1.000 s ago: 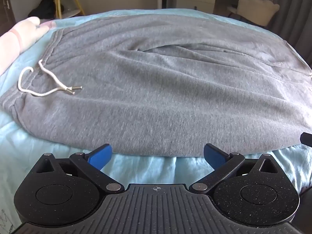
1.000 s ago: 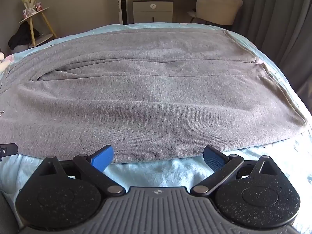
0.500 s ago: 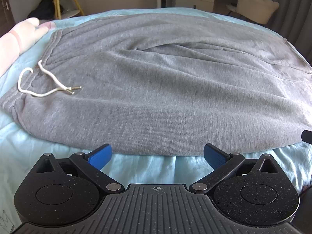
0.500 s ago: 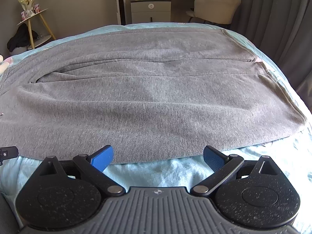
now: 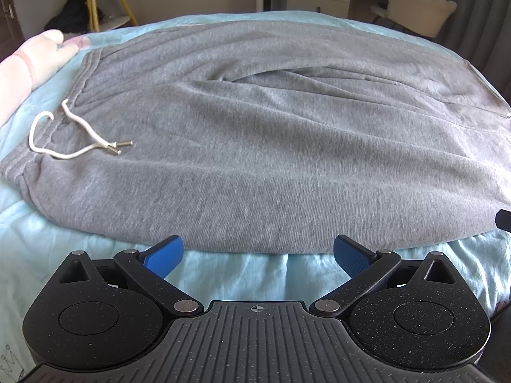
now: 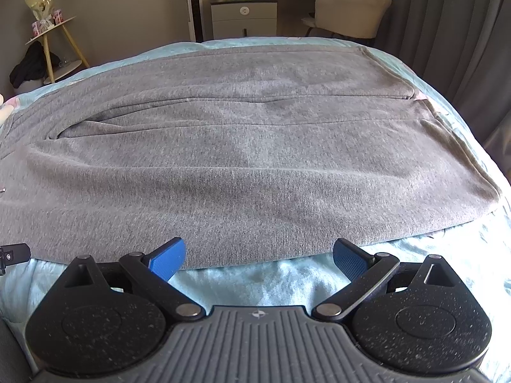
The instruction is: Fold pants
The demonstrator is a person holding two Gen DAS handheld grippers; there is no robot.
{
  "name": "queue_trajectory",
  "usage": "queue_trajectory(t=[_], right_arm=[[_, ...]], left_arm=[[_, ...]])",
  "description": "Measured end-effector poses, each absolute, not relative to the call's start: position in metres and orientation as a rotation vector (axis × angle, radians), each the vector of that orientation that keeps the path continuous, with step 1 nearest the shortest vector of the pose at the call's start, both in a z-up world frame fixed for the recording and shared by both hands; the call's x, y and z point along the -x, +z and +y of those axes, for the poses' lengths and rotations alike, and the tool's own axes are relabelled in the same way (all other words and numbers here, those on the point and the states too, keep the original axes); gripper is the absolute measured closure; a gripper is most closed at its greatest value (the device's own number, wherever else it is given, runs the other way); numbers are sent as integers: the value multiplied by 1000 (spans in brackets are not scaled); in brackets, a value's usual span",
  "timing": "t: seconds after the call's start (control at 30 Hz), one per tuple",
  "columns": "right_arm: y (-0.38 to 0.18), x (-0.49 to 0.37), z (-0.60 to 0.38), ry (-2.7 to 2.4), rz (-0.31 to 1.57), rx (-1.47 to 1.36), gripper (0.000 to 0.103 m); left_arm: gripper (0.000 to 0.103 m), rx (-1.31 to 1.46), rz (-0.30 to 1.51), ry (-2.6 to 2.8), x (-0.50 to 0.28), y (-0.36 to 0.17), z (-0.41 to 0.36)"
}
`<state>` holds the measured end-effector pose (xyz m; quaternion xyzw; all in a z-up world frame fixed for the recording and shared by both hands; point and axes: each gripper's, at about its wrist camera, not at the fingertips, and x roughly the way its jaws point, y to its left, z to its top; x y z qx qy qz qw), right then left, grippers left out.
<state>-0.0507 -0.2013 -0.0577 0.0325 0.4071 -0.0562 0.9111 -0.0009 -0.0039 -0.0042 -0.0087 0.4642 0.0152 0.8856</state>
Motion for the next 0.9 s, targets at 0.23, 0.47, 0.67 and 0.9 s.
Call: queue_trajectory(t=[0.23, 0.47, 0.67, 0.9], right_arm=[[-58, 51, -201, -119, 840, -76, 4], [-58, 51, -201, -120, 840, -77, 4], [-58, 50, -202, -119, 841, -83, 4], [-58, 50, -201, -120, 841, -84, 4]], left_arm=[[0, 17, 968, 32, 0, -5, -4], [0, 17, 969, 33, 1, -5, -4], [0, 13, 971, 33, 1, -5, -5], [0, 11, 976, 36, 0, -5, -6]])
